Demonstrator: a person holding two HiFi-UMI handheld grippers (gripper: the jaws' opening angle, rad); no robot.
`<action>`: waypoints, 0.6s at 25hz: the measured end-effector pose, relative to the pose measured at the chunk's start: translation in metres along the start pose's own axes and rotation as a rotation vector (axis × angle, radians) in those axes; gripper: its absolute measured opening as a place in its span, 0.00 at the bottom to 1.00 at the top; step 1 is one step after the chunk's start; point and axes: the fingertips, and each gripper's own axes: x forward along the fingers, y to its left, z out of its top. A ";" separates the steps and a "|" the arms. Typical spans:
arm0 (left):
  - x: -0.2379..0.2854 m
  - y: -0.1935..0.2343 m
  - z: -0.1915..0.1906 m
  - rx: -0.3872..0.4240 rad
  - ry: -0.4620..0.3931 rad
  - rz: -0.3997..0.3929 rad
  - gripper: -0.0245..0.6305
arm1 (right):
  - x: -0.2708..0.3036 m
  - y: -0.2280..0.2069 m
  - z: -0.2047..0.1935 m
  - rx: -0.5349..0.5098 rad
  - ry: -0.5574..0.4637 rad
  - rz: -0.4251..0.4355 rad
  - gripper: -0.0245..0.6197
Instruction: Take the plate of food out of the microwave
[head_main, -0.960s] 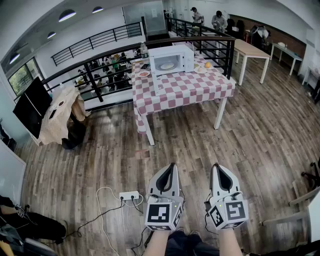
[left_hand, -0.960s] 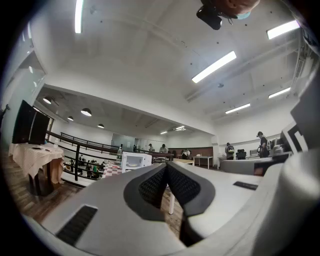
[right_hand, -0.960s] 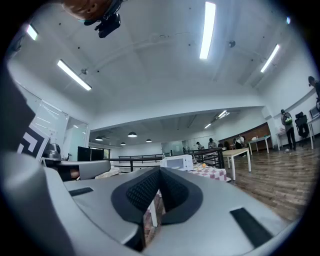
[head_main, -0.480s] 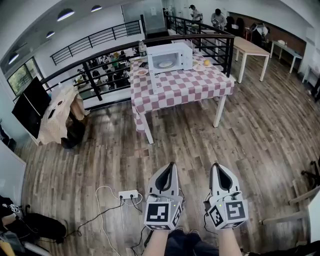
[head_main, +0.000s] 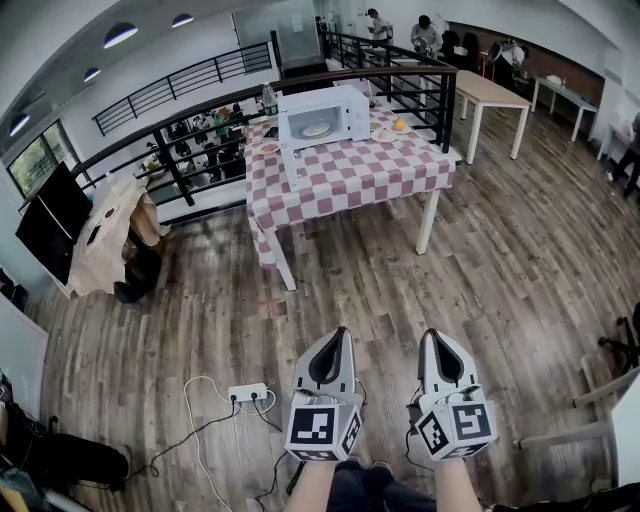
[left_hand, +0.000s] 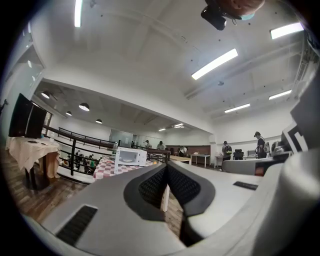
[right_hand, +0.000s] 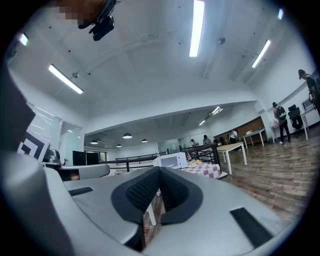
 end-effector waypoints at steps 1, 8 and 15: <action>0.002 -0.005 -0.001 0.002 0.002 -0.002 0.07 | -0.001 -0.005 0.000 0.006 0.002 -0.002 0.04; 0.017 -0.018 -0.006 -0.002 0.009 -0.006 0.07 | 0.006 -0.024 -0.003 0.031 0.011 -0.011 0.04; 0.053 0.000 -0.009 -0.015 0.005 -0.012 0.07 | 0.044 -0.035 -0.008 0.042 0.009 -0.020 0.04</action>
